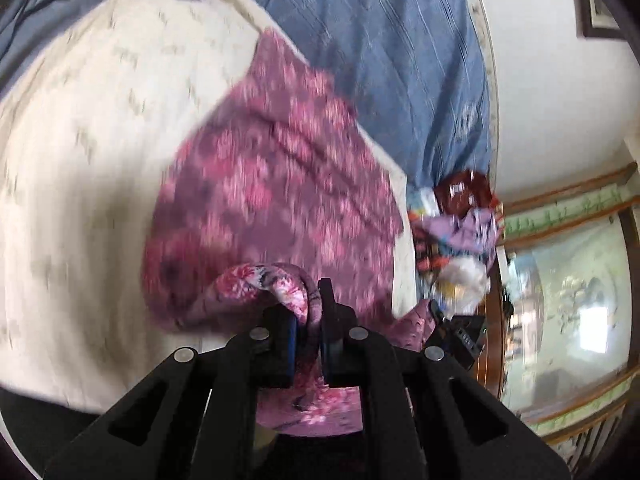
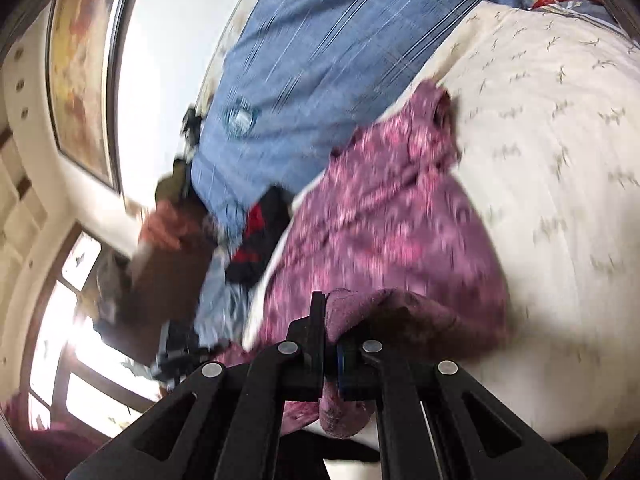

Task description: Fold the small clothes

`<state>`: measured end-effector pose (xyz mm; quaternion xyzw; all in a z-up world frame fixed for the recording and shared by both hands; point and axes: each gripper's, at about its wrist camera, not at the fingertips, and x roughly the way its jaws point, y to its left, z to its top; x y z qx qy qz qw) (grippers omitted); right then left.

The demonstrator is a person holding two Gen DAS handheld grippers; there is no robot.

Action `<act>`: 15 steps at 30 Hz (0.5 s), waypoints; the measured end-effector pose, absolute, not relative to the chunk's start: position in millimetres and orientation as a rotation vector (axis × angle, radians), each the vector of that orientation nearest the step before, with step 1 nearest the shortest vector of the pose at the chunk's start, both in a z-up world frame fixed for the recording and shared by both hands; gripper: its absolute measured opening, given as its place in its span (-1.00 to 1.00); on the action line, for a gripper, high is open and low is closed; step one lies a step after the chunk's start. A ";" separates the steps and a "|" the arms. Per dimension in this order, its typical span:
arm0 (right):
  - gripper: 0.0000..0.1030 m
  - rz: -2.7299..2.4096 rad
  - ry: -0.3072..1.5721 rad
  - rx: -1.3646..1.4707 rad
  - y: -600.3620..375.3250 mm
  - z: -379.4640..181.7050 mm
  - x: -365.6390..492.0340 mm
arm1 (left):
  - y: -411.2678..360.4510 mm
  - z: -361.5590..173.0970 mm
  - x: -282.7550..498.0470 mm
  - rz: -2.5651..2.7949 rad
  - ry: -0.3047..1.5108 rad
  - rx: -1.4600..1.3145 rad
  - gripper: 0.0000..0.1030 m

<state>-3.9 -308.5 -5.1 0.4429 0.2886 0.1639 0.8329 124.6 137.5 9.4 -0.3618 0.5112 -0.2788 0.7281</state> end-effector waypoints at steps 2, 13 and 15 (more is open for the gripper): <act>-0.93 0.329 0.587 0.971 -317.6 -5.9 17.2 | 137.1 13.4 146.1 -0.595 1.108 -0.807 -0.88; -0.93 0.255 0.517 1.096 -358.3 -16.6 121.7 | 128.8 10.3 267.1 -0.546 1.100 -0.869 -0.88; -0.93 0.249 0.527 1.102 -360.2 -20.5 136.4 | 125.6 7.9 283.9 -0.544 1.106 -0.881 -0.88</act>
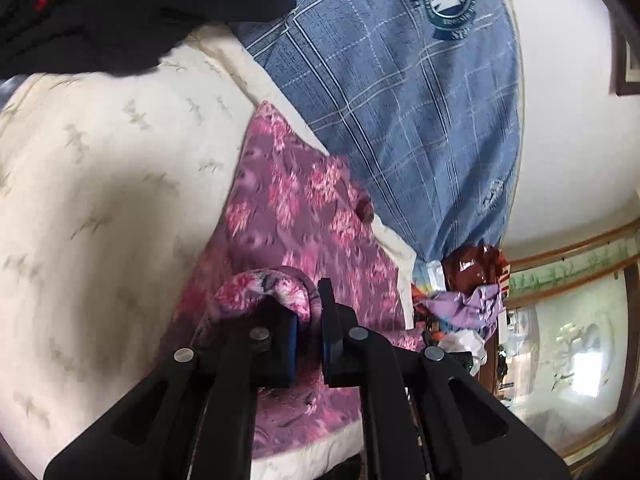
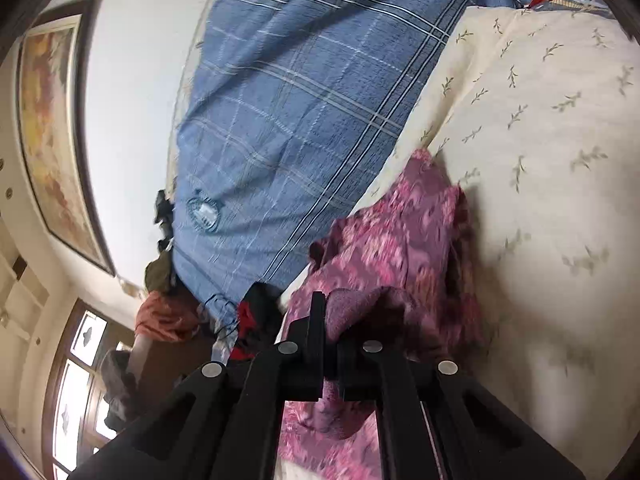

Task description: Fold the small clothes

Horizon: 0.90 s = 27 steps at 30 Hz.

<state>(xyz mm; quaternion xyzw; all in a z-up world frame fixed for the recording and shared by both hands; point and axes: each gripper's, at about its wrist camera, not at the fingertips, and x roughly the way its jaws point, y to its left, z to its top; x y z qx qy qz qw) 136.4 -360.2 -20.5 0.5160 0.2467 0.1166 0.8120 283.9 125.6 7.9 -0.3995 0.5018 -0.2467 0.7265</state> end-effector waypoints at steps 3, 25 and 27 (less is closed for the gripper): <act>-0.93 0.233 0.531 1.133 -368.6 -27.2 154.5 | 125.2 5.0 306.0 -0.538 1.105 -0.924 -0.88; -0.55 0.128 0.427 1.433 -421.6 -66.4 205.3 | 130.1 -41.9 414.0 -0.329 1.216 -1.187 -0.07; -0.55 0.093 0.461 1.433 -421.9 -69.4 209.6 | 127.1 -38.2 419.1 -0.331 1.237 -1.127 -0.07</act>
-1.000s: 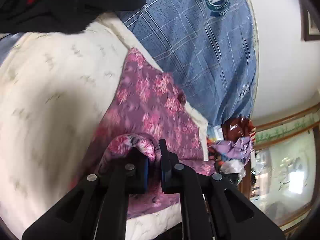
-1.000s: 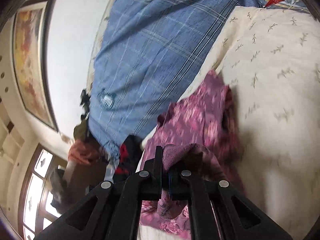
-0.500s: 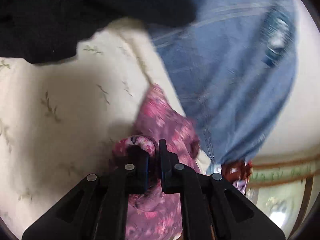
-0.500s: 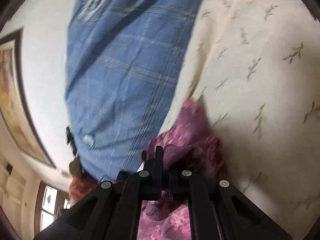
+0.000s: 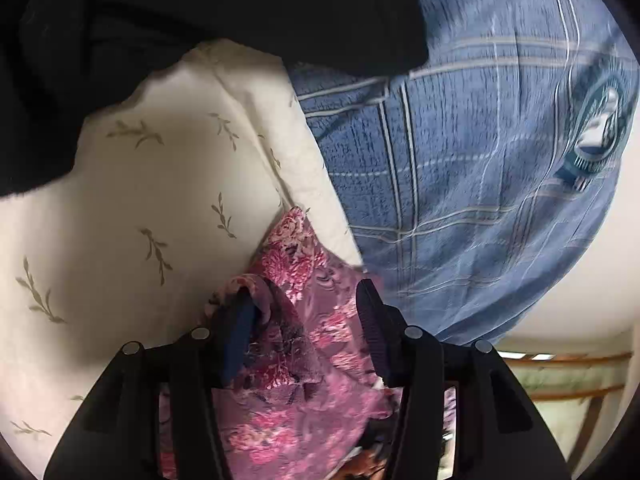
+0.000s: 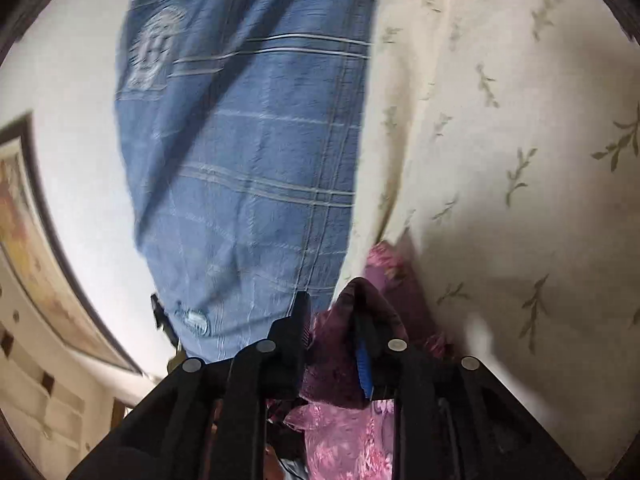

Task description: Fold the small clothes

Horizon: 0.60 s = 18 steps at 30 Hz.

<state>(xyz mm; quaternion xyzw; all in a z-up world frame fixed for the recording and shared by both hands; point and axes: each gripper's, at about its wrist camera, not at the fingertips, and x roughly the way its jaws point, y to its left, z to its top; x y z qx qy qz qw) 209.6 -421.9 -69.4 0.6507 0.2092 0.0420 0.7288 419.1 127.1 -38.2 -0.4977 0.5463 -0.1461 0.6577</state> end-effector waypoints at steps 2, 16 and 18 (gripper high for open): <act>-0.53 0.076 0.480 1.397 -419.7 -68.4 211.9 | 121.4 -29.6 419.7 -0.376 1.251 -1.026 0.07; 0.00 0.195 0.664 1.226 -384.1 -38.1 221.6 | 78.0 11.7 381.6 -0.540 1.232 -0.599 0.56; -0.08 0.188 0.609 1.240 -386.5 -32.5 229.6 | 77.6 14.6 395.1 -0.504 1.205 -0.690 0.35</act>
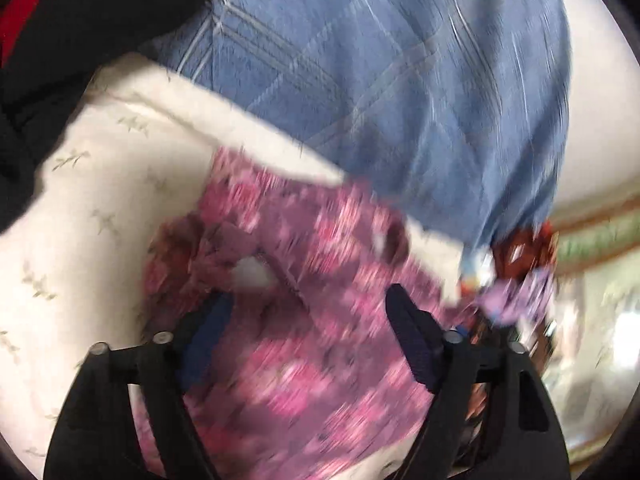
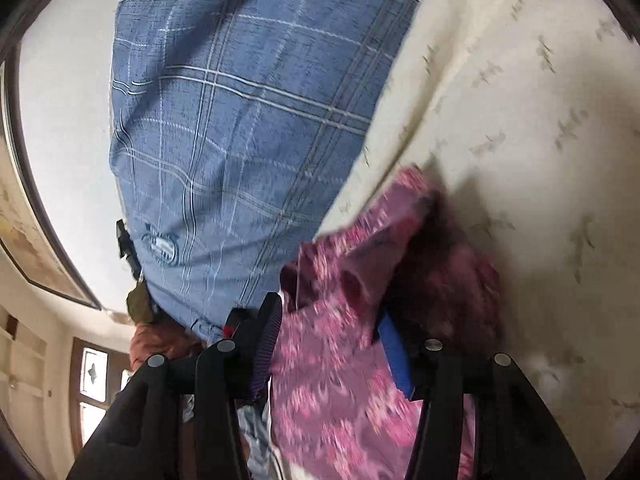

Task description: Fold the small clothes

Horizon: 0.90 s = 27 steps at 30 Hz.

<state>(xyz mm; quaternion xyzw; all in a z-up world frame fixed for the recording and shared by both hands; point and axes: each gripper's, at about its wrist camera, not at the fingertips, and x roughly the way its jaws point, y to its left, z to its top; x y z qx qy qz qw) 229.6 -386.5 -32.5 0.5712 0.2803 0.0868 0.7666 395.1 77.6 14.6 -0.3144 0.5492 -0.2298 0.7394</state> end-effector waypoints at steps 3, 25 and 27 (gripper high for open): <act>-0.04 0.112 0.467 1.294 -402.2 -23.9 230.8 | 92.1 21.7 417.1 -0.374 1.166 -0.813 0.30; 0.07 -0.060 0.775 0.753 -391.1 -27.7 259.8 | 81.2 6.5 402.9 -0.423 1.165 -0.232 0.46; 0.07 -0.059 0.776 0.775 -392.2 -30.6 269.2 | 79.4 2.6 412.5 -0.417 1.177 -0.260 0.46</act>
